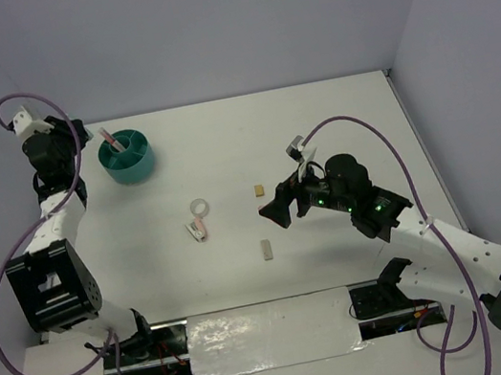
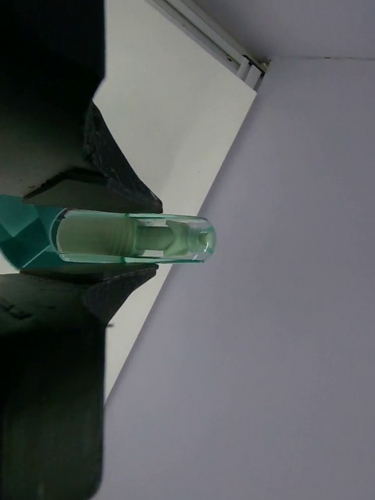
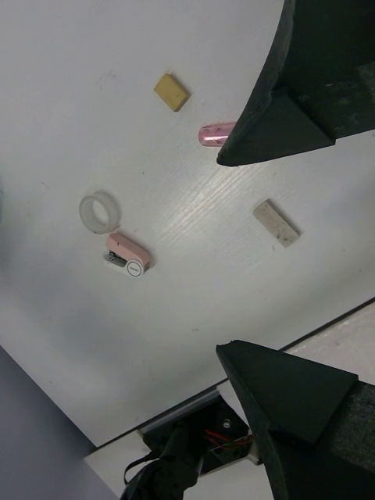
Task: Sort the stationery into containers
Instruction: Place the stationery in the storage box.
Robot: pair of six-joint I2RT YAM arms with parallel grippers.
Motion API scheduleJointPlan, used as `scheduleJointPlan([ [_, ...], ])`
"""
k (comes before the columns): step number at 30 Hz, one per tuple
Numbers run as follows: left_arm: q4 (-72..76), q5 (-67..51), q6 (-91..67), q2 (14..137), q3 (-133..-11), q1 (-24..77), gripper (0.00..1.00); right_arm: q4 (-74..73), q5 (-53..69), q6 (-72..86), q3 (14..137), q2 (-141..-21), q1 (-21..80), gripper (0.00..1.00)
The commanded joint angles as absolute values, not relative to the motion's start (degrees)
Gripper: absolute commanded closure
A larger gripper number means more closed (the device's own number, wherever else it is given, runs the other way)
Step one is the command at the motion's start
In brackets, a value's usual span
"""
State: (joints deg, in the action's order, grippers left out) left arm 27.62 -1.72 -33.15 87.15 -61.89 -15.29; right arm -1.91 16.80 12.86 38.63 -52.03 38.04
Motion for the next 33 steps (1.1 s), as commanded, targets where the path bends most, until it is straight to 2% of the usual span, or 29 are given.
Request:
scheduleJointPlan([
  [1,39.9,-6.2,-32.6,90.3,-62.0,-16.7,1.0,-0.5,17.6,11.9,40.9,-52.2,37.9,0.0],
  [7,46.2,-11.1,-35.6,98.9,-63.1,-18.2,1.0,-0.7,17.9,11.9,41.0,-53.1,37.8,0.0],
  [24,51.6,-11.8,-36.2,103.6,-57.5,-19.6,0.96,-0.5,19.0,11.8,41.3,-54.3,37.8,0.0],
  [33,52.5,-12.3,-36.5,105.6,-56.6,-19.9,0.9,-0.6,19.2,11.8,41.2,-54.5,37.8,0.0],
])
